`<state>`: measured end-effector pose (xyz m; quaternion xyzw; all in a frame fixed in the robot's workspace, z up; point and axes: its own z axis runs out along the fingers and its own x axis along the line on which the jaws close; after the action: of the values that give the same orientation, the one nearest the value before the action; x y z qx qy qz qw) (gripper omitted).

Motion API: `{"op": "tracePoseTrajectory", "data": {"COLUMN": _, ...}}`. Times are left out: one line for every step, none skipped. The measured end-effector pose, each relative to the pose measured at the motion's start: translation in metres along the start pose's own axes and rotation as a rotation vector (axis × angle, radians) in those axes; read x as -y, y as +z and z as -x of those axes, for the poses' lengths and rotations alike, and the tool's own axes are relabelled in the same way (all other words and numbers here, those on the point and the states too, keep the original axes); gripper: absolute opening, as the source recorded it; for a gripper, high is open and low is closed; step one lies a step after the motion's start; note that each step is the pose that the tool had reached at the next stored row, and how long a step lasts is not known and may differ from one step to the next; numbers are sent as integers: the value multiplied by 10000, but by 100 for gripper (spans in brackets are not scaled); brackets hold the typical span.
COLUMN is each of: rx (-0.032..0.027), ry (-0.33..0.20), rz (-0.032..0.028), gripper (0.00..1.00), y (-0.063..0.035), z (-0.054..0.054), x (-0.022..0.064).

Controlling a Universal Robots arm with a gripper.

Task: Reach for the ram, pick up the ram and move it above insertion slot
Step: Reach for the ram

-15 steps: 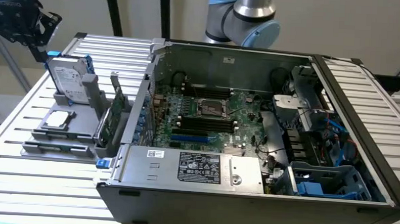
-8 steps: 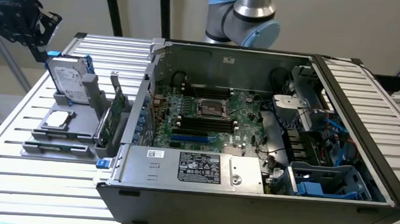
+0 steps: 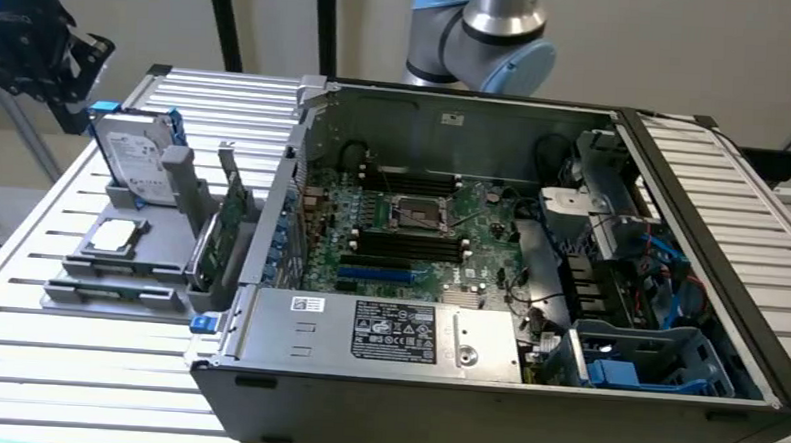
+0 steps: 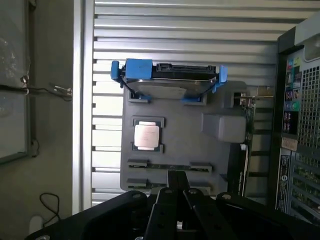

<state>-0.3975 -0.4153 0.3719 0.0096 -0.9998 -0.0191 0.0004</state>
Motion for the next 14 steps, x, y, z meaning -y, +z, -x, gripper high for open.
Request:
{"op": "tracePoseTrajectory", "data": {"rx": -1, "ry": 1, "rz": -1, "gripper": 11, "y": 2, "z": 1, "x": 45}}
{"op": "tracePoseTrajectory", "data": {"rx": -1, "ry": 1, "rz": 0, "gripper": 11, "y": 5, "z": 1, "x": 90}}
{"op": "tracePoseTrajectory", "data": {"rx": -2, "ry": 2, "rz": -1, "gripper": 11, "y": 7, "z": 3, "x": 136}}
{"op": "tracePoseTrajectory", "data": {"rx": -1, "ry": 1, "rz": -1, "gripper": 11, "y": 11, "z": 4, "x": 182}}
{"op": "tracePoseTrajectory", "data": {"rx": -1, "ry": 0, "rz": 0, "gripper": 11, "y": 14, "z": 7, "x": 227}}
{"op": "tracePoseTrajectory", "data": {"rx": -2, "ry": 1, "rz": -1, "gripper": 11, "y": 17, "z": 10, "x": 270}}
{"op": "tracePoseTrajectory", "data": {"rx": -1, "ry": 2, "rz": 0, "gripper": 11, "y": 20, "z": 15, "x": 309}}
{"op": "tracePoseTrajectory", "data": {"rx": -1, "ry": 1, "rz": -1, "gripper": 11, "y": 22, "z": 20, "x": 346}}
{"op": "tracePoseTrajectory", "data": {"rx": -1, "ry": 0, "rz": 0, "gripper": 11, "y": 25, "z": 27, "x": 381}}
{"op": "tracePoseTrajectory", "data": {"rx": -1, "ry": 0, "rz": -1, "gripper": 11, "y": 28, "z": 34, "x": 415}}
{"op": "tracePoseTrajectory", "data": {"rx": -1, "ry": 0, "rz": -1, "gripper": 11, "y": 30, "z": 42, "x": 446}}
{"op": "tracePoseTrajectory", "data": {"rx": -1, "ry": 1, "rz": -1, "gripper": 11, "y": 32, "z": 49, "x": 476}}
{"op": "tracePoseTrajectory", "data": {"rx": -3, "ry": 1, "rz": -2, "gripper": 11, "y": 33, "z": 59, "x": 508}}
{"op": "tracePoseTrajectory", "data": {"rx": -3, "ry": 1, "rz": -1, "gripper": 11, "y": 34, "z": 67, "x": 531}}
